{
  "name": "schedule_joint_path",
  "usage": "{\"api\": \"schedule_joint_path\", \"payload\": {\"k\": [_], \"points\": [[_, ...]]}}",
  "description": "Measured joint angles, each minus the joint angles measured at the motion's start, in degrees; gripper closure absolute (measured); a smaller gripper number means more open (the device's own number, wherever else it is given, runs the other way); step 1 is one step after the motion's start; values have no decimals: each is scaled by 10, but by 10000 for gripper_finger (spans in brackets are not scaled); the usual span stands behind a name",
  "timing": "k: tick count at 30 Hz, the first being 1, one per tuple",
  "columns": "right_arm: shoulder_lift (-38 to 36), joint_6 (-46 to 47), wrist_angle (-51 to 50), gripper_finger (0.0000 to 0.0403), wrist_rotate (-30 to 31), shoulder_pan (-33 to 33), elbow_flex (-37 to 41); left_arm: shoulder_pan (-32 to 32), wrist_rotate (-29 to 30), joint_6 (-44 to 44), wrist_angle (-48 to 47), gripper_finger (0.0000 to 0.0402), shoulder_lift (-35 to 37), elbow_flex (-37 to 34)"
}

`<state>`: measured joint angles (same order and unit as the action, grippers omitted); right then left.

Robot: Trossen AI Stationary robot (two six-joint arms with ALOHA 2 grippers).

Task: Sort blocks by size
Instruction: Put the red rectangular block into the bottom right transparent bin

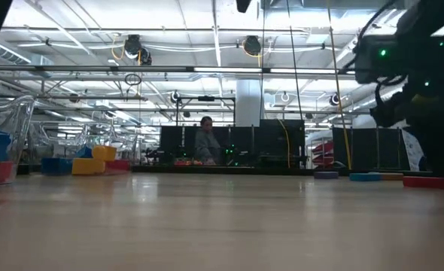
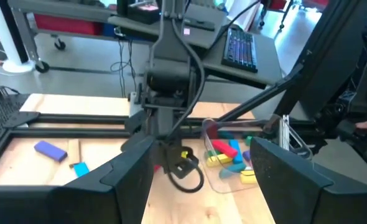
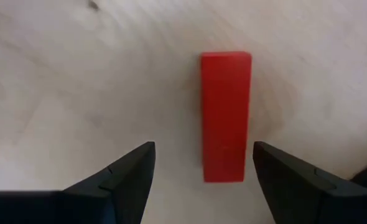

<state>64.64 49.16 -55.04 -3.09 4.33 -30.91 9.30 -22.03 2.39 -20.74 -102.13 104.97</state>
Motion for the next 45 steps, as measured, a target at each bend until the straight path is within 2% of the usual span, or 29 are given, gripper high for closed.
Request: {"api": "schedule_joint_path", "payload": {"k": [6,17,22,34,40,45], "points": [[23,-47,7,177,15,37,19,0,20,0,0,142,0,0],[66,-111,31,325,9,66,22,0,29,3,-4,142,0,0],[63,-108,6,326,-3,63,1,-1,45,28,-20,142,0,0],[40,-120,-84,323,0,40,-208,-1,60,47,-6,142,0,0],[40,-120,-179,322,-1,3,-297,-2,60,63,-7,142,0,0],[40,-90,-259,320,-18,-54,-348,-7,60,63,-7,142,0,0]]}}
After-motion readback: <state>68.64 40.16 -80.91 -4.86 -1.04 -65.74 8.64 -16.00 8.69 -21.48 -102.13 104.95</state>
